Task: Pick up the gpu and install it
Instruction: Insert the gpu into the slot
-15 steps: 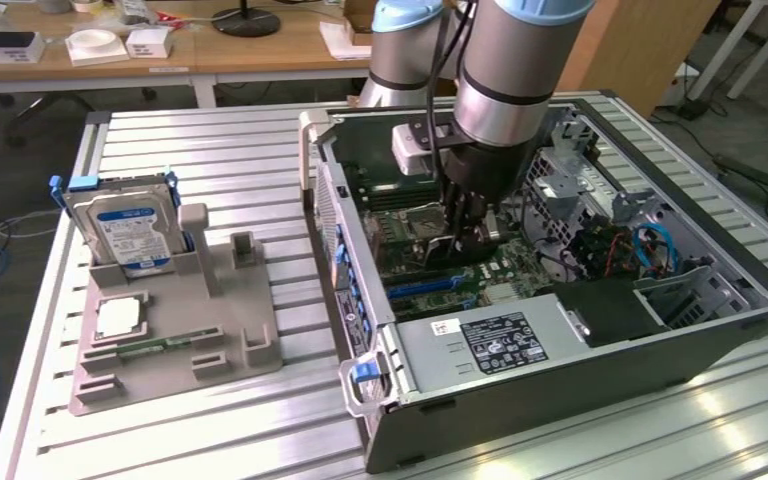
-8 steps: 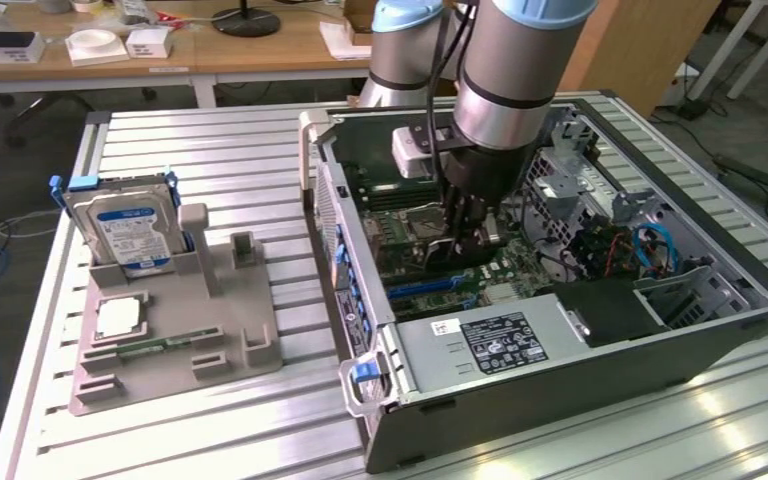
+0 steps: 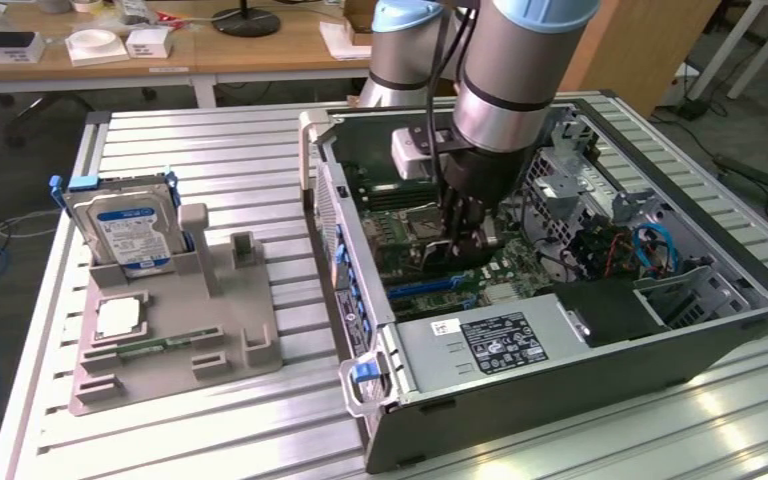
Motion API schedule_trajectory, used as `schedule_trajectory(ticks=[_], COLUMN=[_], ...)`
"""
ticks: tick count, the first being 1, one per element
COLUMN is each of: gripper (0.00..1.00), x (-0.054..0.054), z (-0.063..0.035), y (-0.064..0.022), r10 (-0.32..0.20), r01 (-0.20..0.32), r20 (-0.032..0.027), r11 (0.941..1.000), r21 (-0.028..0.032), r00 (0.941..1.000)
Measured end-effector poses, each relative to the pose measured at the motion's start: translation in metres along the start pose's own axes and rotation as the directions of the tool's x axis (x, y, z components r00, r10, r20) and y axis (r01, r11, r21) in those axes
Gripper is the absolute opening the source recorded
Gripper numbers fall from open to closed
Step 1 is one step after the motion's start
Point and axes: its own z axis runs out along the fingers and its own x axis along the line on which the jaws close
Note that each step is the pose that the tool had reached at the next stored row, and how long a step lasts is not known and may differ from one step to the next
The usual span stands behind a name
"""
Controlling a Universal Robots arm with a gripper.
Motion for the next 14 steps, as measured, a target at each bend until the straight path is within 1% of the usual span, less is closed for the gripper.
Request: schedule_trajectory(ticks=[6,14], gripper=[0.26,0.26], x=[0.0009,0.0026], z=[0.0042,0.0074], y=[0.0001,0.0004], r10=[0.000,0.000], r01=[0.000,0.000], r20=[-0.0003,-0.0003], r11=[1.0000,1.0000], r21=[-0.0029,-0.0053], r00=[1.0000,1.0000])
